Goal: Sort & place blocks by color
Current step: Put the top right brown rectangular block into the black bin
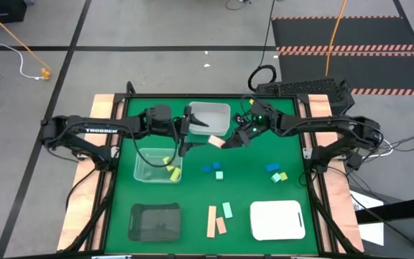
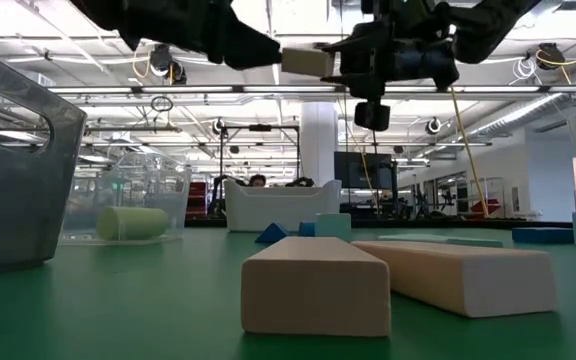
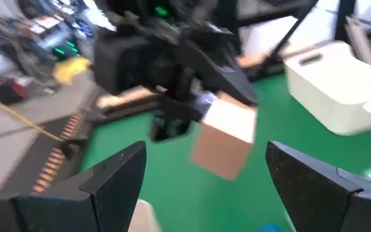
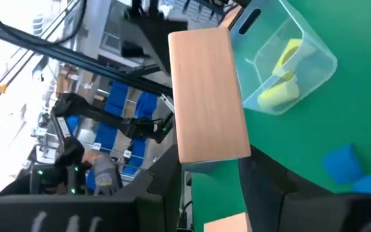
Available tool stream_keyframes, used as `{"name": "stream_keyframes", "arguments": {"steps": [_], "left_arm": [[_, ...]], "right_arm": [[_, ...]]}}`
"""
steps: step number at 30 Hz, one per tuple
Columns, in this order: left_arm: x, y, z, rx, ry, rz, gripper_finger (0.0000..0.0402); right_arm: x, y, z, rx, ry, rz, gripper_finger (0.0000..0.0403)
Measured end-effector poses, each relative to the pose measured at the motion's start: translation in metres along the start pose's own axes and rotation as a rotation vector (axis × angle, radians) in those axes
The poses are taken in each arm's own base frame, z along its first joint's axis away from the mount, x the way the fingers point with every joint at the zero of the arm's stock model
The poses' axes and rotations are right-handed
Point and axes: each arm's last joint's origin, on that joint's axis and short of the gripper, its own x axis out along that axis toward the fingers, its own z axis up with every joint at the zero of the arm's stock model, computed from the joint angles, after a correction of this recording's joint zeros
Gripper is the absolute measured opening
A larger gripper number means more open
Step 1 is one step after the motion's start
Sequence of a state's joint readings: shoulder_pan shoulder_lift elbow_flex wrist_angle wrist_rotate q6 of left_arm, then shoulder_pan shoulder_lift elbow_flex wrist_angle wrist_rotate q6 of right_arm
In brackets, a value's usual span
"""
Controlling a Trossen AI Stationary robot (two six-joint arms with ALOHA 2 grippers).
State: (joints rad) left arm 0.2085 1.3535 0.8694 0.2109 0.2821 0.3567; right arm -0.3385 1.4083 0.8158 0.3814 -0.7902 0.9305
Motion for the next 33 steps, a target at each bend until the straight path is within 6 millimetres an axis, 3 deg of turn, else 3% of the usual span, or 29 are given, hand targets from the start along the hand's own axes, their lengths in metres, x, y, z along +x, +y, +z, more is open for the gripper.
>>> {"name": "stream_keyframes", "arguments": {"steps": [15, 19, 26, 33], "left_arm": [[0.028, -0.014, -0.011, 0.02, -0.022, -0.06, 0.0317], [0.029, -0.018, -0.008, 0.035, -0.041, -0.07, 0.0273], [0.029, -0.018, -0.009, 0.002, -0.023, -0.055, 0.0136], [0.029, -0.016, -0.009, -0.092, -0.017, -0.017, 0.0136]], "right_arm": [[0.02, -0.005, 0.006, -0.017, -0.01, 0.053, 0.0109], [0.02, -0.005, 0.006, -0.016, -0.007, 0.054, 0.0109], [0.02, -0.005, 0.006, -0.006, 0.002, 0.059, 0.0129], [0.013, -0.005, 0.011, -0.014, -0.01, 0.07, 0.0153]]}}
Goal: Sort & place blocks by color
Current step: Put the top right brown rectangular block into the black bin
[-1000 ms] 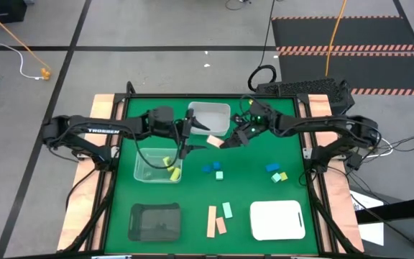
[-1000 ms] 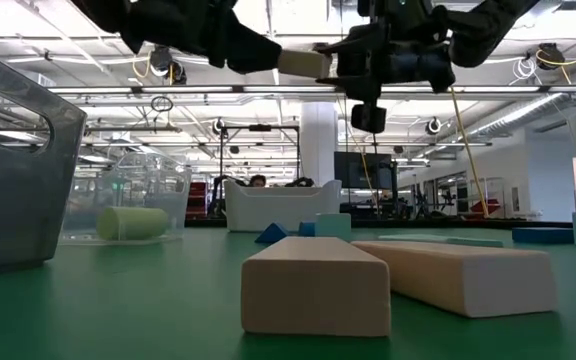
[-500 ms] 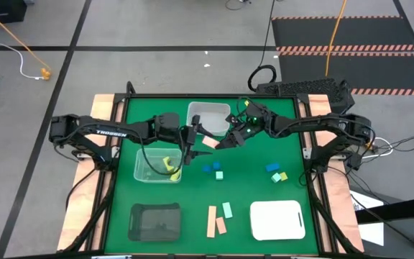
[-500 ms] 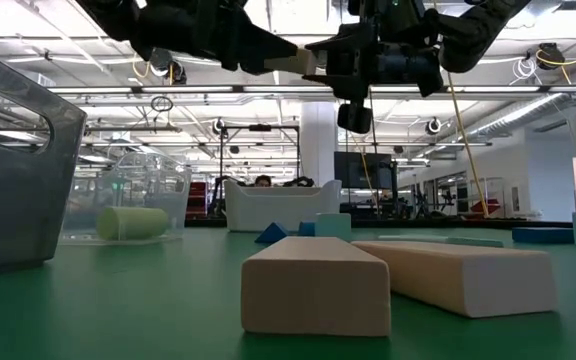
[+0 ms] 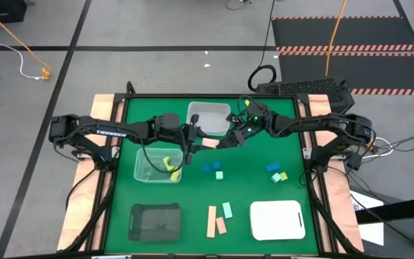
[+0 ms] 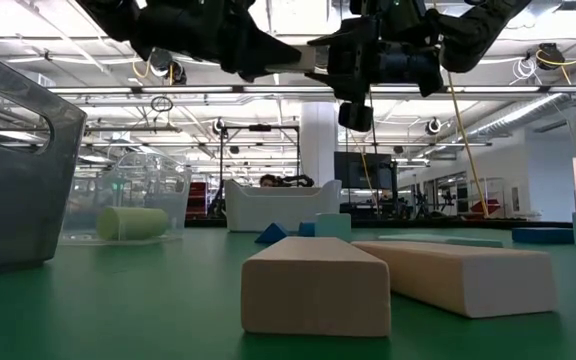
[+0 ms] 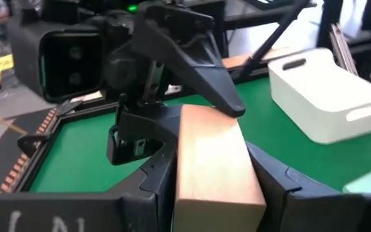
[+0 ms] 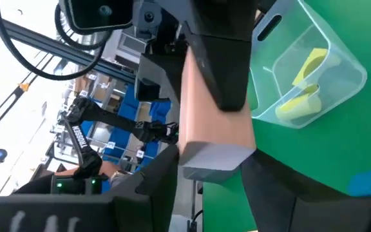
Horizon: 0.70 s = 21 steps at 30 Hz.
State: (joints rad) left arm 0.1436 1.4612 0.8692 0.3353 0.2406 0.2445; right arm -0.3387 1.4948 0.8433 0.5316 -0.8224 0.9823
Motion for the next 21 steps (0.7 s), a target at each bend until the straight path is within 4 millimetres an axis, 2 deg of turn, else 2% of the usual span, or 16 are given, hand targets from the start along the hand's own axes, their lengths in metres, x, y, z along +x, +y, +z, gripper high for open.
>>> {"name": "stream_keyframes", "arguments": {"steps": [7, 11, 16, 21], "left_arm": [[-0.001, 0.003, -0.001, -0.146, 0.027, 0.113, 0.0136], [-0.008, -0.001, -0.005, -0.362, 0.115, 0.117, 0.0135], [-0.026, -0.025, -0.016, -0.57, 0.373, -0.012, 0.0135], [-0.042, -0.062, 0.005, -0.826, 0.41, -0.179, 0.0135]], "right_arm": [[-0.029, 0.006, 0.013, -0.031, -0.012, 0.024, 0.021], [-0.043, 0.009, 0.016, -0.062, -0.034, -0.012, 0.0224], [-0.059, 0.017, 0.012, -0.181, -0.031, -0.062, 0.0222], [-0.069, 0.021, 0.005, -0.261, 0.0, -0.11, 0.0215]]}}
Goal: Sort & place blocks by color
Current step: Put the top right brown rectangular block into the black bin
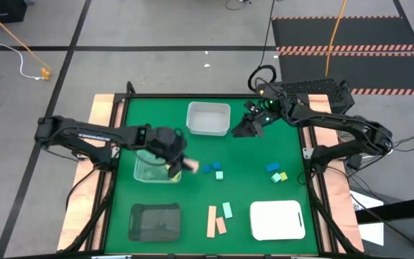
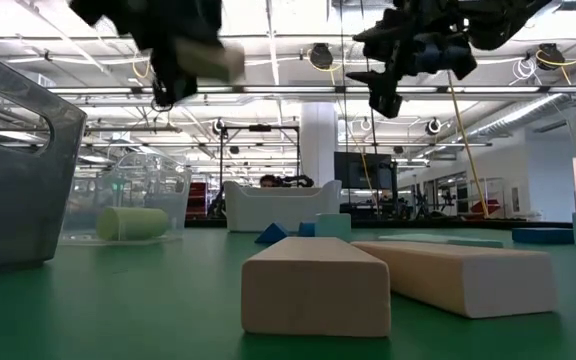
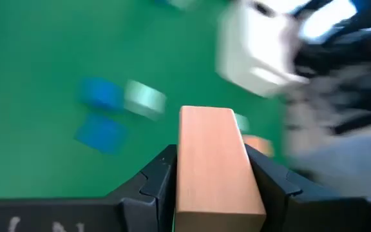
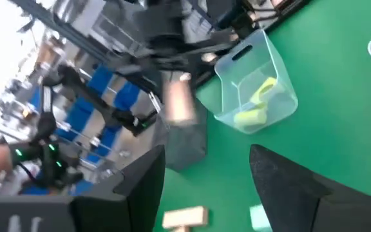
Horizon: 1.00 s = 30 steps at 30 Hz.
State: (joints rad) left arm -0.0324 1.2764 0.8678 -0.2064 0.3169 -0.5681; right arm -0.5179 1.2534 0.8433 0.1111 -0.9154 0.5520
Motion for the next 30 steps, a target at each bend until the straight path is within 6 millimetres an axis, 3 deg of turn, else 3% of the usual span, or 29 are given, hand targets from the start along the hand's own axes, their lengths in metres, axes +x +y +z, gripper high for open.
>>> {"name": "stream_keyframes", "arguments": {"steps": [5, 11, 14, 21, 30], "left_arm": [[0.002, -0.055, -0.033, -0.125, 0.106, -0.159, 0.0136], [0.01, -0.095, -0.087, -0.366, 0.258, -0.085, 0.0135], [0.016, -0.102, -0.108, -0.48, 0.324, -0.02, 0.0136], [0.034, -0.102, -0.127, -0.559, 0.39, 0.073, 0.0135], [0.048, -0.092, -0.136, -0.568, 0.419, 0.17, 0.0135]], "right_arm": [[-0.003, -0.002, -0.013, -0.113, 0.009, -0.072, 0.0215], [-0.001, -0.017, -0.038, -0.167, 0.017, -0.216, 0.0215], [0.001, -0.025, -0.054, -0.177, 0.036, -0.297, 0.0215], [0.006, -0.036, -0.08, -0.268, 0.097, -0.442, 0.0215], [0.017, -0.026, -0.078, -0.374, 0.02, -0.463, 0.0215]]}}
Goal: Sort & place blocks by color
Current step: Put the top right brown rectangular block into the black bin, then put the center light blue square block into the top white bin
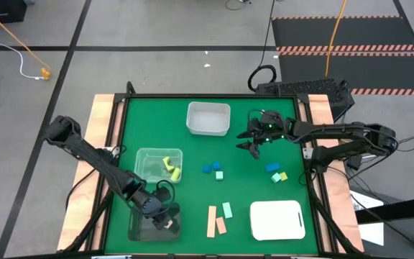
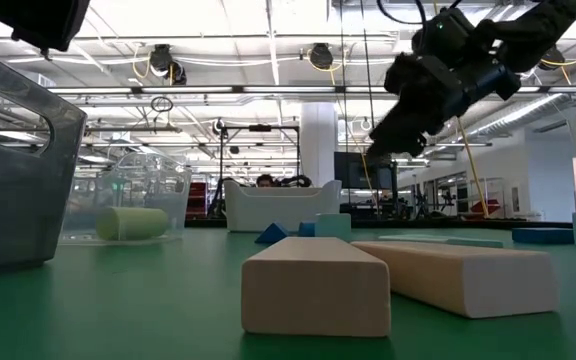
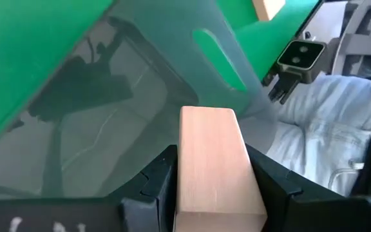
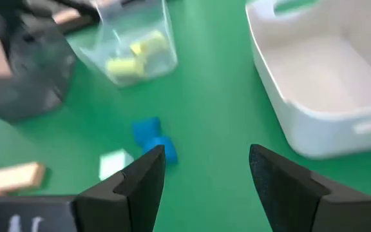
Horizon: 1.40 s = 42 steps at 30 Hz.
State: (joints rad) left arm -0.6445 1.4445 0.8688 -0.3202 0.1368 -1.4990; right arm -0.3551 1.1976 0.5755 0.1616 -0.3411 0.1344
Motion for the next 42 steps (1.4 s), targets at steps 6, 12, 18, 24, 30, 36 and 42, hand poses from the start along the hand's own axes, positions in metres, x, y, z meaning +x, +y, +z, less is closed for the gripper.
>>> {"name": "stream_keyframes", "arguments": {"steps": [6, 12, 18, 24, 30, 36, 42], "left_arm": [[0.001, 0.0, 0.001, -0.101, -0.002, 0.003, 0.0208], [0.0, -0.002, 0.002, -0.211, 0.0, -0.02, 0.0312], [-0.005, -0.013, 0.016, -0.266, 0.03, -0.153, 0.0343], [-0.015, -0.025, 0.034, -0.171, -0.024, -0.309, 0.0324], [-0.023, -0.032, 0.051, -0.016, -0.131, -0.42, 0.0303], [-0.034, -0.05, 0.053, 0.205, -0.368, -0.58, 0.0299], [-0.045, -0.065, 0.047, 0.44, -0.637, -0.664, 0.0298]], "right_arm": [[0.001, 0.006, 0.006, 0.006, -0.059, 0.028, 0.0215], [0.005, 0.015, 0.002, -0.025, -0.031, 0.064, 0.0215], [0.012, 0.026, -0.001, -0.124, -0.025, 0.103, 0.0215], [0.015, 0.042, 0.003, -0.09, -0.084, 0.113, 0.0215], [0.021, 0.066, -0.005, -0.162, -0.091, 0.044, 0.0215], [0.033, 0.095, -0.02, -0.16, -0.09, 0.027, 0.0215], [0.047, 0.117, -0.042, -0.212, -0.058, -0.016, 0.0215]]}}
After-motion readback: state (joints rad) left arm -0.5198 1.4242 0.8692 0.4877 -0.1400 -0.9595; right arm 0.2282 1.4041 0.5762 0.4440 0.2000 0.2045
